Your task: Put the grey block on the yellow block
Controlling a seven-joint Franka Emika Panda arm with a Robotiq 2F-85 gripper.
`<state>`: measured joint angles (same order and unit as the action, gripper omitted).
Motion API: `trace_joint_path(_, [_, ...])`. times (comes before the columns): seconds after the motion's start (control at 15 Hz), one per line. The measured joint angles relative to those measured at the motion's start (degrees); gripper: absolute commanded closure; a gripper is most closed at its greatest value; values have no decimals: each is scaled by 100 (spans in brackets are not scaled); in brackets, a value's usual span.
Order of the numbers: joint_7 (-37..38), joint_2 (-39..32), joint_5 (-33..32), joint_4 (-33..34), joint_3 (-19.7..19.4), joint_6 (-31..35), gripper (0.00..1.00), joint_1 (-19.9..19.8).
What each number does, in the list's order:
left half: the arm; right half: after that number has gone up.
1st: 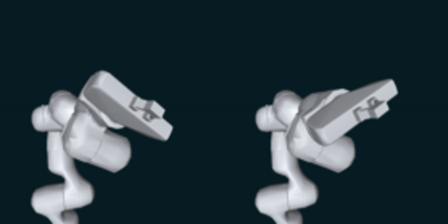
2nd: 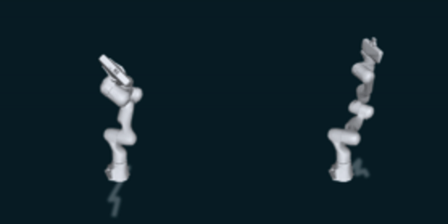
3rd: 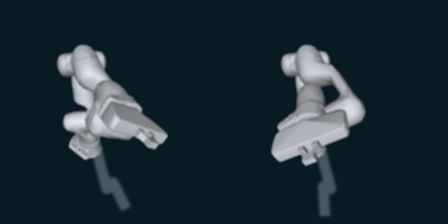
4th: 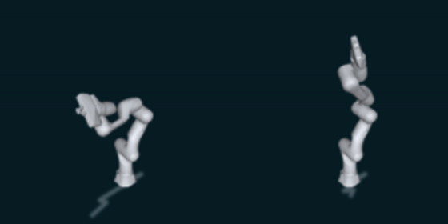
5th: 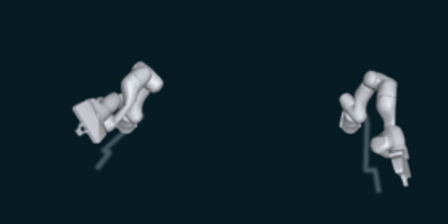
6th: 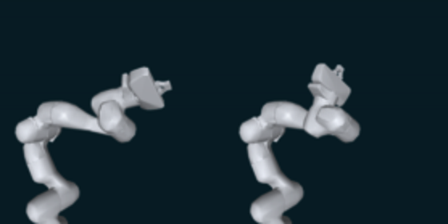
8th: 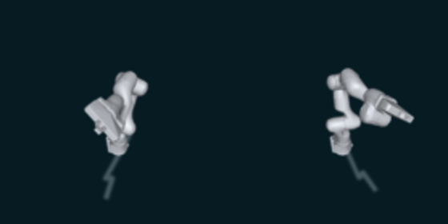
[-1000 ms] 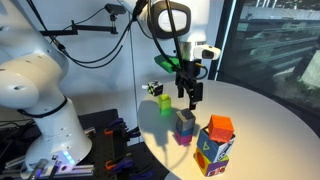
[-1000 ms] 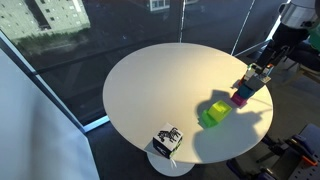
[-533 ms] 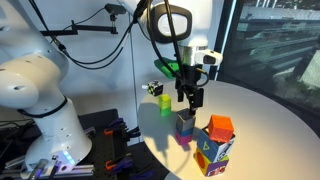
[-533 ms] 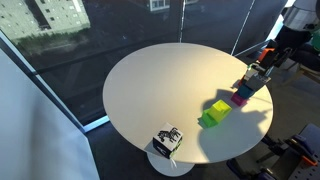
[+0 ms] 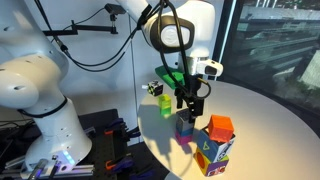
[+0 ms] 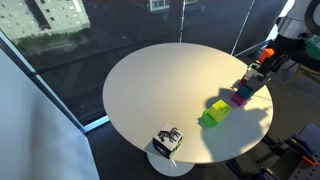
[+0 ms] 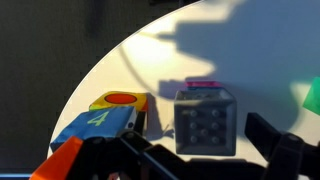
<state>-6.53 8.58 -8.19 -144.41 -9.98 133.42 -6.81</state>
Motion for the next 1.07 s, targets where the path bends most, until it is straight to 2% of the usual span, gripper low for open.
trace_joint_path(0.27, [-33,-251,1,0,6,203,0,1])
trace_joint_path(0.33, [-33,-312,4,0,16,256,25,1])
trace_joint_path(0.4, [-33,-370,7,0,30,308,27,2])
trace_joint_path(0.47, [-33,-425,15,0,47,373,34,2])
trace_joint_path(0.73, [-27,-538,80,5,123,492,68,8])
trace_joint_path(1.07, [-14,-447,115,15,225,479,73,10])
